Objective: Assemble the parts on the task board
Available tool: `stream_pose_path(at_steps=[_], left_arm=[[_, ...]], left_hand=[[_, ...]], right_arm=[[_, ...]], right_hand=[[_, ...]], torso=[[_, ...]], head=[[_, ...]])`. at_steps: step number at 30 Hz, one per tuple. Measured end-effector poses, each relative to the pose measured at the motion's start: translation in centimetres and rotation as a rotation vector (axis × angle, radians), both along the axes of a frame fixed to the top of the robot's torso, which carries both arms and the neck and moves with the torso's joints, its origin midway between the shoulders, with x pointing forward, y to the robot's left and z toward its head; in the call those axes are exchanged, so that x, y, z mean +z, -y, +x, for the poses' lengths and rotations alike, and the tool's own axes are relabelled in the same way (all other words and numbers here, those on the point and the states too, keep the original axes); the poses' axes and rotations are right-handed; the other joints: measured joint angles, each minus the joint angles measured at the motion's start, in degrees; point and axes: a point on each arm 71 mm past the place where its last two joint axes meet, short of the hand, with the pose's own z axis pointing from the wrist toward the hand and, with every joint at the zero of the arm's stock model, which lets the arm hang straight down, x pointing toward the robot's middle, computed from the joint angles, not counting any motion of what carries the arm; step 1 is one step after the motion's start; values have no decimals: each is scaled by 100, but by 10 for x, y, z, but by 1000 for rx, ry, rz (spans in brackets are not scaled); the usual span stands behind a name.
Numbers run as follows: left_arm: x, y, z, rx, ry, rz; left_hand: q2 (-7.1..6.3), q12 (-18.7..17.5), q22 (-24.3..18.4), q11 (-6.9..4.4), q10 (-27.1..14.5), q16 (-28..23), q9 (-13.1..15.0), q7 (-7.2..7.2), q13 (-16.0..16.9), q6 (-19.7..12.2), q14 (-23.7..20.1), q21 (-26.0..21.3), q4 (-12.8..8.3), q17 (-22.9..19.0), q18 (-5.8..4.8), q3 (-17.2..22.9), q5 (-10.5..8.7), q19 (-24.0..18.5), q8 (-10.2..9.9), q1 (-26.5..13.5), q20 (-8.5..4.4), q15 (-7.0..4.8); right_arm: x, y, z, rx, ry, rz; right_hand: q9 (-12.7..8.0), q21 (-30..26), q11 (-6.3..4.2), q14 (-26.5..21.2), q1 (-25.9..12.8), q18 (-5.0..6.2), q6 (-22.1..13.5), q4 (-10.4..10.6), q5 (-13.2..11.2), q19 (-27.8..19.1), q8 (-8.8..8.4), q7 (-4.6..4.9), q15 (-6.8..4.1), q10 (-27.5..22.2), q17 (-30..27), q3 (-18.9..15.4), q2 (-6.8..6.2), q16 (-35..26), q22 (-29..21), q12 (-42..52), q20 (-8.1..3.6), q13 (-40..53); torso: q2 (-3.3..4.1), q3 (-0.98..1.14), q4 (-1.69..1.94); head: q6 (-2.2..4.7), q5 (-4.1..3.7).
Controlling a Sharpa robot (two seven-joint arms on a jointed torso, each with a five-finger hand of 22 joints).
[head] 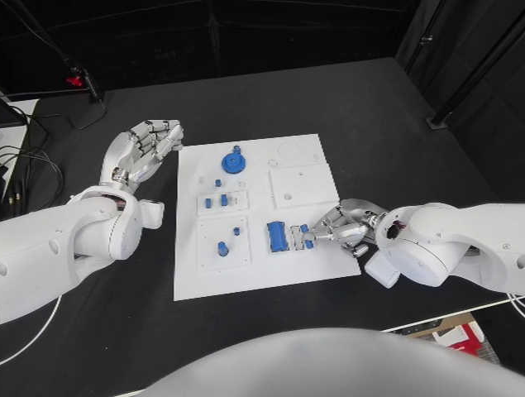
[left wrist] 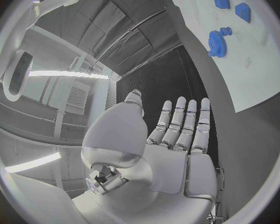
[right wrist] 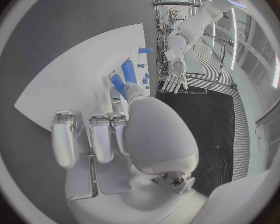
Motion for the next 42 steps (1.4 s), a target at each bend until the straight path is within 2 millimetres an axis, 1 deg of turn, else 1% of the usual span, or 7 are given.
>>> stream_pose_path(at_steps=[5,16,27,34,35,38,42], left_arm=[[0,0,0,0,0,0],[0,1,1,-1,0,0],[0,1,1,-2,0,0],[-1,1,1,-2,-1,0],[-1,1,0,-2,-1,0],[-1,1,0,-2,-2,0],[-1,1,0,-2,-2,0]], left_hand=[[23,24,-5,0,0,23,0,0,0,0,0,0,-15,-7,0,-15,22,0,0,23,0,0],[22,24,-5,0,0,22,0,0,0,0,0,0,-15,-7,0,-15,22,0,0,23,0,0],[22,23,-5,0,0,22,0,0,-5,0,0,0,-16,-12,0,-15,22,0,0,23,0,0],[22,24,-5,0,0,22,1,0,-5,0,0,0,-16,-13,1,-15,22,0,0,23,0,0],[22,23,-5,0,0,22,1,0,-5,0,0,0,-16,-13,0,-15,22,0,0,23,0,0],[22,23,-5,0,0,22,1,0,-5,0,0,0,-15,-13,0,-15,22,0,0,23,0,0],[22,23,-5,0,0,22,1,0,-5,0,0,0,-16,-12,0,-15,22,0,0,23,0,0]], right_arm=[[-1,-2,1,-4,-4,18],[-2,-6,4,-4,5,31],[-2,-8,4,20,13,-28],[-2,-9,5,33,22,-61],[-1,-9,5,34,23,-64],[-1,-9,6,38,29,-74],[-1,-10,6,43,34,-84]], right_hand=[[-1,0,0,0,0,0,7,16,0,0,-12,-6,0,0,0,16,0,0,0,0,0,0],[5,0,2,0,1,0,7,24,22,0,-41,-7,0,0,0,7,-1,0,0,0,0,0],[5,0,2,0,-61,0,29,71,22,0,-85,-29,0,0,0,-40,14,0,0,0,0,1],[1,0,2,0,-66,0,83,111,22,0,-101,-84,0,0,0,-81,8,0,0,0,0,1],[0,0,2,0,-90,0,92,115,21,0,-106,-93,-1,0,0,-85,32,0,0,0,0,1],[-4,0,2,0,-154,0,150,178,21,0,-146,-150,-1,0,0,-147,44,0,0,0,0,0],[-6,0,2,0,-234,0,257,307,21,0,-167,-196,-1,-1,0,-226,53,0,0,0,0,0]], torso=[[0,0,-2],[0,0,-8],[-7,2,-12],[-6,4,-13],[-5,4,-13],[-4,4,-13],[-4,4,-13]], head=[[0,9],[0,29],[0,34],[0,39],[0,40],[0,42],[0,42]])
